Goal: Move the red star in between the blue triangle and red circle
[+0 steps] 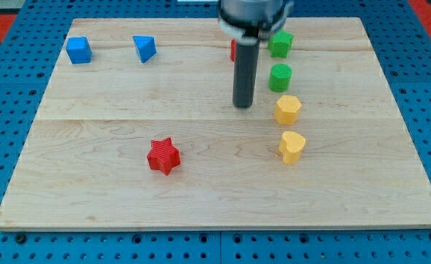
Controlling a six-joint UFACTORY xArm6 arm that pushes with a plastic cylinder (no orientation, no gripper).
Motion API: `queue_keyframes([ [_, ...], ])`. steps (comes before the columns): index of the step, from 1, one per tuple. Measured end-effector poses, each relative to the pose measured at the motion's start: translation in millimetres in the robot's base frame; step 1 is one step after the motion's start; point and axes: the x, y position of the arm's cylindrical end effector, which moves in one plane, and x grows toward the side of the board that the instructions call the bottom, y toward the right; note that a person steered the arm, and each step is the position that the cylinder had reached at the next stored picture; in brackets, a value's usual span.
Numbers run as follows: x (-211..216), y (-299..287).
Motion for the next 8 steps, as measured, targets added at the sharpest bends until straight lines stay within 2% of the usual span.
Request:
queue_keyframes([
  [1, 92.1, -20.4],
  [2, 131.8, -102.9],
  [3, 73.2, -126.7],
  [4, 42.0, -96.9],
  [5, 40.1, -62.0],
  [6, -9.9, -71.0],
  [7, -45.7, -105.1],
  [8, -27.3, -133.8],
])
